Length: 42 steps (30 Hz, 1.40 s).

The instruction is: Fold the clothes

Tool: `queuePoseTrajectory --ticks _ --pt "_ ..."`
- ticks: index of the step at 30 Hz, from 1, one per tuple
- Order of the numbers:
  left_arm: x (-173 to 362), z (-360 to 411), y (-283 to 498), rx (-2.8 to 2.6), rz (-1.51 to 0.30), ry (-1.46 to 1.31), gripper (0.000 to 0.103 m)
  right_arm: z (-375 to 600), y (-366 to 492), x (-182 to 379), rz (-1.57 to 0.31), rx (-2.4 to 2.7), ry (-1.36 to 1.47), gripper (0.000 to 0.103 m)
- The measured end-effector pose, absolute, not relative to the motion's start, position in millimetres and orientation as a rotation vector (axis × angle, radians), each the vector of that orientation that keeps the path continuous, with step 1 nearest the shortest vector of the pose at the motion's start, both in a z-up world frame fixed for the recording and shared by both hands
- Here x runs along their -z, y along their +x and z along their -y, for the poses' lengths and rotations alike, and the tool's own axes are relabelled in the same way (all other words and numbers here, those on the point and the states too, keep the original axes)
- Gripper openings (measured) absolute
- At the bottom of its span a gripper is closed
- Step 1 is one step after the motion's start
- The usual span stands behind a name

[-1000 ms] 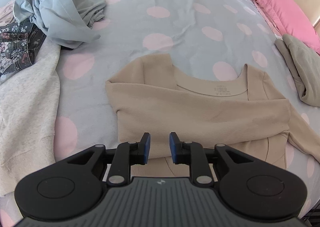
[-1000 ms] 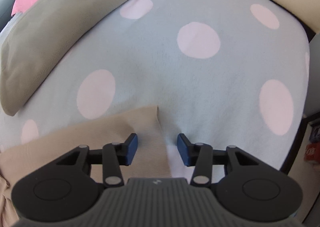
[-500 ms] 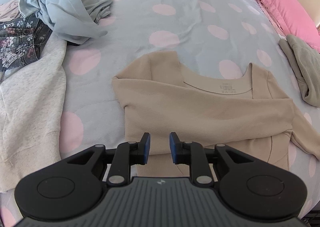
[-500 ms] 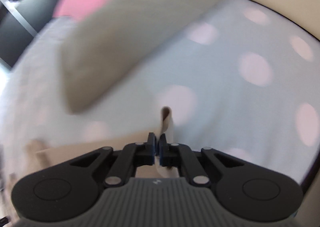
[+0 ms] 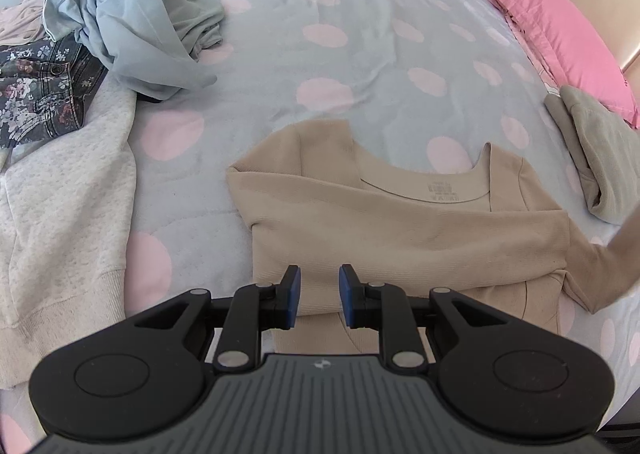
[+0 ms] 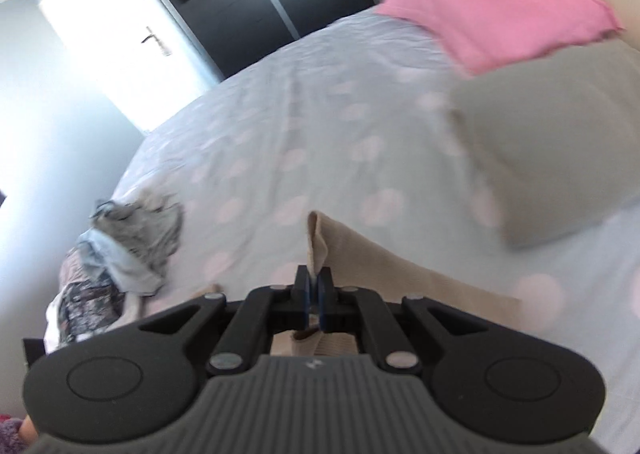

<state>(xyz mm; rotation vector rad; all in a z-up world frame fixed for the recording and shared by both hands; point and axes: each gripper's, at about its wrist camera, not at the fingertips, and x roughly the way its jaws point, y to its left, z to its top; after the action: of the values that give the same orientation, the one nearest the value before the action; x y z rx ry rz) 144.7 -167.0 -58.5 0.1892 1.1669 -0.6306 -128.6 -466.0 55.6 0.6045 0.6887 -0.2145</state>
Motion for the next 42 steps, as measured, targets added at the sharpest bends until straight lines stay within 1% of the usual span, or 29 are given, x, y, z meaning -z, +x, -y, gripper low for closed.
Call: queuePoseTrajectory --ticks 3,8,14,20,22,23,24,26,27,30,37,38,40,41,42 --pt "55.5 166.0 150.3 0.637 -1.165 0.181 0.019 431.8 -91.6 -60.2 -0.687 0.139 0.574 0.004" --pt "49.1 162.1 163.2 0.639 -1.159 0.155 0.019 385.9 -35.0 -45.2 -0.725 0.001 0.559 0.004" --pt "58.2 152.8 182.5 0.609 -1.183 0.143 0.019 336.9 19.0 4.7 -0.845 -0.128 0.548 0.004" --pt "75.3 149.7 193.9 0.594 -1.223 0.157 0.019 304.4 54.0 68.3 -0.986 -0.155 0.499 0.005" --pt "78.4 150.9 194.6 0.602 -1.227 0.161 0.019 308.8 53.5 71.3 -0.99 -0.147 0.501 0.012" --pt "79.5 152.2 194.6 0.609 -1.228 0.162 0.019 312.4 52.0 70.7 -0.988 -0.142 0.504 0.012" --pt "80.6 153.4 194.5 0.617 -1.228 0.162 0.019 316.0 50.6 70.1 -0.986 -0.136 0.506 0.014" --pt "82.5 156.3 194.3 0.628 -1.228 0.161 0.019 323.3 47.6 68.8 -0.982 -0.125 0.511 0.028" --pt "83.3 158.1 194.2 0.631 -1.226 0.158 0.021 326.9 46.1 68.2 -0.98 -0.12 0.513 0.037" --pt "87.8 165.1 192.7 0.643 -1.222 0.153 0.031 337.7 41.7 66.4 -0.973 -0.103 0.52 0.038" --pt "106.2 184.7 187.6 0.66 -1.225 0.158 0.032 440.0 -6.7 57.5 -0.916 0.142 0.561 0.042" --pt "111.0 187.6 186.8 0.661 -1.232 0.164 0.031 456.5 -15.4 59.0 -0.914 0.186 0.569 0.042" --pt "118.6 193.7 183.7 0.661 -1.239 0.188 0.02 486.2 -33.4 62.7 -0.914 0.267 0.584 0.042" --pt "121.5 196.8 181.7 0.657 -1.238 0.202 0.008 499.8 -42.4 64.7 -0.914 0.305 0.59 0.042" --pt "122.6 199.3 179.8 0.653 -1.231 0.209 0.001 511.4 -51.1 67.0 -0.92 0.34 0.594 0.042"
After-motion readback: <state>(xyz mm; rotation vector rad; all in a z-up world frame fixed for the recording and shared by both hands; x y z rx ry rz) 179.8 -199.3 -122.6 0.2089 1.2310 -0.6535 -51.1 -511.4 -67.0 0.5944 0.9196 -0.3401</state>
